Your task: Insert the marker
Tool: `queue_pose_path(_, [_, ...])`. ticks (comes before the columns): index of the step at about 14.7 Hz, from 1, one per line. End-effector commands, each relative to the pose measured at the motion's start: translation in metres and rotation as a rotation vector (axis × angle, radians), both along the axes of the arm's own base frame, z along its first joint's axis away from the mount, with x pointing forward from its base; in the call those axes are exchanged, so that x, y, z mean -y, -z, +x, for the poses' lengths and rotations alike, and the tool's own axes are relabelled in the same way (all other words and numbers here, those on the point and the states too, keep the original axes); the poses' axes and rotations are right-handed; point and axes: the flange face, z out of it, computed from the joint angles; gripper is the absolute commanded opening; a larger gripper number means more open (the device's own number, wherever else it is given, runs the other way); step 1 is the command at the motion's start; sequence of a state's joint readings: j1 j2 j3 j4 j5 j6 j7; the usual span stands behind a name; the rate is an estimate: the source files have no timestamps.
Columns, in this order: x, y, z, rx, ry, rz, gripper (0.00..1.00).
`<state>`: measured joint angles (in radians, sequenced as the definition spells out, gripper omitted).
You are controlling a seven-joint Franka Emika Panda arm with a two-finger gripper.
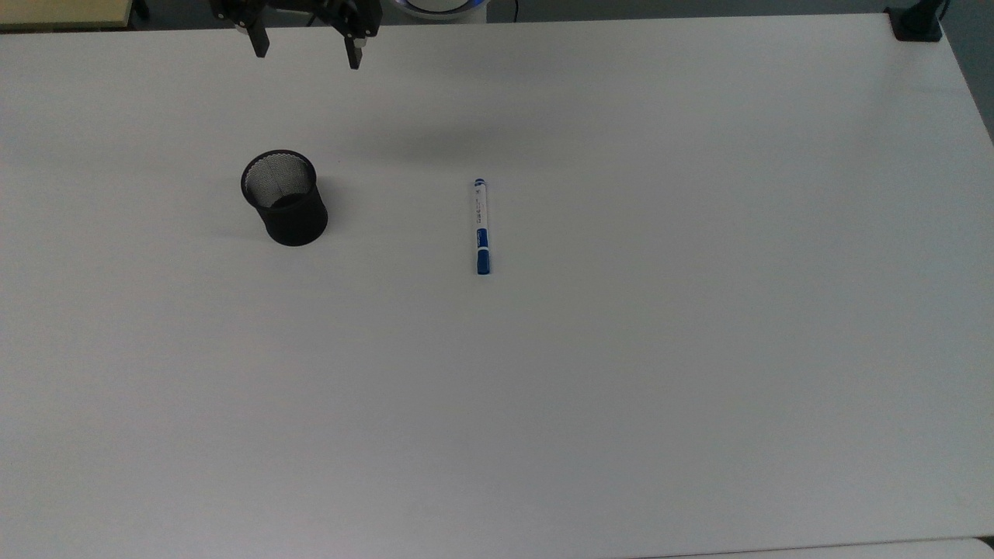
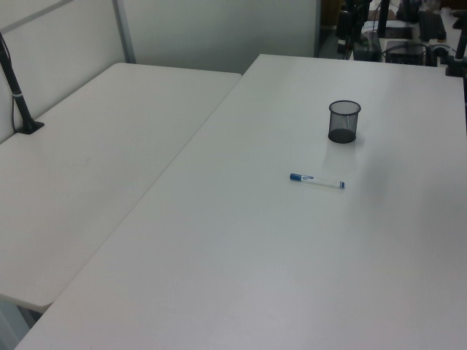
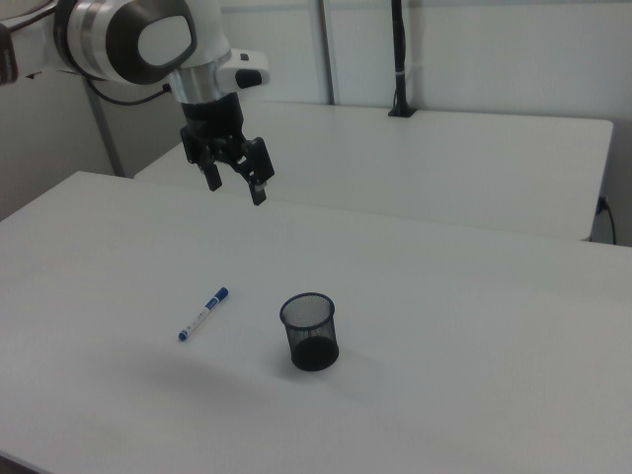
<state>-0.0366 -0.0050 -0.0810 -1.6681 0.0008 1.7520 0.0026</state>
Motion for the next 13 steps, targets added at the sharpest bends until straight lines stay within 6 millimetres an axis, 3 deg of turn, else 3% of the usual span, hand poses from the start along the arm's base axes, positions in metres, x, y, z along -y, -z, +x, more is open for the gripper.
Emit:
queue_pose_path(1, [0.002,-0.003,-0.005,0.009,-0.029,-0.014,1.0])
queue_pose_path(10, [0.004,-0.001,-0.008,-0.011,-0.041,-0.011,1.0])
queue_pose_path(13, [-0.003,0.013,-0.006,-0.039,-0.143,-0.013,1.0])
